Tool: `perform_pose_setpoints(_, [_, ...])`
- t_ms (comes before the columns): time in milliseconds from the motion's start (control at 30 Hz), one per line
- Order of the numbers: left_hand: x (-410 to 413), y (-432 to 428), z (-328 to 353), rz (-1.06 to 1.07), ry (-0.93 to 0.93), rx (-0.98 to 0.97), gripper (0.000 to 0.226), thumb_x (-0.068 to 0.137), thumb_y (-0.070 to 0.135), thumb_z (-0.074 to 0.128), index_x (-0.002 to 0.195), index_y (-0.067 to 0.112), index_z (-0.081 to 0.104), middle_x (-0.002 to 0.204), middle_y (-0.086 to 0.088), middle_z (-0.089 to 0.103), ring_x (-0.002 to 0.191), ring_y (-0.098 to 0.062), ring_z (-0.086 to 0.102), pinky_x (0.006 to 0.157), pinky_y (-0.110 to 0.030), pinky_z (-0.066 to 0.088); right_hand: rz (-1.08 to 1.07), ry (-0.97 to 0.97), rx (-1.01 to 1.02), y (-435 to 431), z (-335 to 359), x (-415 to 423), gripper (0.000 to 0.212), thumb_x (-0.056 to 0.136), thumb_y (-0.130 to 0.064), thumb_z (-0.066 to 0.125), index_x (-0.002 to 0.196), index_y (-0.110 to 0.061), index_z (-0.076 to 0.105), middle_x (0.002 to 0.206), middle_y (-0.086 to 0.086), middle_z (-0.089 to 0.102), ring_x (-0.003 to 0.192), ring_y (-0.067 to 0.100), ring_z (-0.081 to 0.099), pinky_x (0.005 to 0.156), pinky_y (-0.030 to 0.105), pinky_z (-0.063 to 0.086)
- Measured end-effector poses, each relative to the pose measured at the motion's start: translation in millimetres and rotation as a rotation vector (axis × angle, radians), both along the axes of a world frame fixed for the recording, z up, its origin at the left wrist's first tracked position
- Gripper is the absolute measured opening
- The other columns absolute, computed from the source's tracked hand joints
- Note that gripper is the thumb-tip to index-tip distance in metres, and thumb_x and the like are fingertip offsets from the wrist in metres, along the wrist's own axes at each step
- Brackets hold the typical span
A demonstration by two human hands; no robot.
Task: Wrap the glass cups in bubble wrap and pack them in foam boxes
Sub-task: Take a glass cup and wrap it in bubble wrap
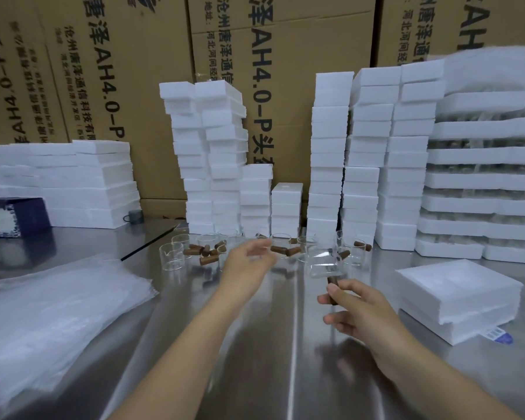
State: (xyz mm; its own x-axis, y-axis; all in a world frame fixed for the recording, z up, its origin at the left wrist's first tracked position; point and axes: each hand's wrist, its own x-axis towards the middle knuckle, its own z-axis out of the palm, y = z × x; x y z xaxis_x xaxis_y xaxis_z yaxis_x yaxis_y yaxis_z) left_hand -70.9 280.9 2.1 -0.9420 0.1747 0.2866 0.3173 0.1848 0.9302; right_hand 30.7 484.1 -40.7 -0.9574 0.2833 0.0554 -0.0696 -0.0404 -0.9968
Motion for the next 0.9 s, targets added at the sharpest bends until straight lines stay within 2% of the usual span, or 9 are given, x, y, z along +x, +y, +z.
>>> perform_pose_setpoints(100, [-19.8,-40.4,0.5,0.626,0.392,-0.415,0.032,0.097,0.025,0.068,0.128,0.029,0.074,0.14,0.002,0.066,0.132,-0.02,0.058,0.117,-0.045,0.042,-0.024,-0.032,-0.017,4.8,-3.8,-2.1,0.016,0.101,-0.025,0.069,0.107,-0.011,0.069,0.1,0.007,0.081,0.068,0.02,0.074,0.061,0.028,0.048])
perform_pose_setpoints(133, [-26.9,-61.3,2.2,0.806,0.461,-0.47,0.033,0.094,0.025,0.067,0.126,0.027,0.075,0.145,-0.003,0.063,0.14,-0.025,0.051,0.123,-0.05,0.033,-0.032,-0.037,-0.025,5.6,-3.5,-2.5,0.017,0.101,-0.025,0.069,0.107,-0.01,0.069,0.099,0.007,0.081,0.068,0.019,0.074,0.061,0.028,0.048])
perform_pose_setpoints(167, [-32.8,-83.3,3.9,0.942,0.442,-0.471,0.034,0.093,0.026,0.066,0.127,0.025,0.075,0.152,-0.008,0.059,0.149,-0.03,0.042,0.128,-0.053,0.024,-0.039,-0.04,-0.031,6.0,-3.2,-2.7,0.017,0.101,-0.025,0.069,0.109,-0.009,0.068,0.098,0.006,0.081,0.067,0.019,0.074,0.061,0.028,0.049])
perform_pose_setpoints(233, [-39.3,-123.3,7.2,1.074,0.238,-0.411,0.039,0.096,0.034,0.064,0.133,0.022,0.073,0.167,-0.016,0.042,0.16,-0.04,0.021,0.131,-0.056,0.007,-0.048,-0.034,-0.036,7.1,-3.8,-2.7,0.019,0.101,-0.025,0.068,0.111,-0.008,0.068,0.098,0.005,0.081,0.065,0.018,0.073,0.063,0.03,0.048])
perform_pose_setpoints(400, [-41.9,-177.0,-3.0,0.996,-0.286,-0.501,0.059,0.103,0.047,0.051,0.143,0.005,0.063,0.175,-0.03,0.009,0.163,-0.05,-0.004,0.131,-0.057,-0.01,-0.032,-0.02,-0.038,3.9,-4.7,-4.5,0.025,0.099,-0.023,0.069,0.116,-0.005,0.068,0.097,0.007,0.082,0.06,0.016,0.072,0.065,0.034,0.047])
perform_pose_setpoints(500, [-43.0,-175.6,-13.1,0.891,-0.431,-0.581,0.067,0.101,0.048,0.047,0.151,0.006,0.056,0.175,-0.031,0.004,0.163,-0.049,-0.009,0.13,-0.055,-0.014,-0.029,-0.009,-0.034,2.4,-4.8,-4.7,0.026,0.099,-0.024,0.069,0.116,-0.005,0.069,0.098,0.006,0.082,0.064,0.019,0.072,0.067,0.035,0.047])
perform_pose_setpoints(633, [-46.3,-172.6,-23.3,0.858,-0.414,-0.701,0.073,0.097,0.05,0.049,0.156,0.008,0.052,0.175,-0.031,0.005,0.164,-0.046,-0.01,0.129,-0.054,-0.015,-0.033,-0.003,-0.04,0.3,-4.6,-3.7,0.027,0.1,-0.026,0.068,0.116,-0.004,0.069,0.099,0.007,0.081,0.067,0.021,0.071,0.067,0.035,0.047])
perform_pose_setpoints(800, [-42.2,-177.3,-18.9,0.882,-0.377,-0.679,0.069,0.099,0.044,0.046,0.154,0.005,0.054,0.176,-0.023,0.017,0.165,-0.04,-0.007,0.129,-0.057,-0.014,-0.043,-0.002,-0.046,0.2,-5.0,-4.6,0.026,0.1,-0.025,0.068,0.114,-0.004,0.069,0.098,0.006,0.081,0.062,0.018,0.071,0.065,0.035,0.047])
perform_pose_setpoints(900, [-37.1,-165.2,-3.4,0.932,-0.206,-0.618,0.067,0.101,0.041,0.049,0.154,0.0,0.051,0.174,-0.018,0.026,0.165,-0.039,0.004,0.13,-0.061,-0.008,-0.054,-0.002,-0.057,-1.0,-5.3,-5.5,0.024,0.1,-0.025,0.069,0.113,-0.005,0.068,0.096,0.005,0.081,0.061,0.018,0.071,0.064,0.034,0.046])
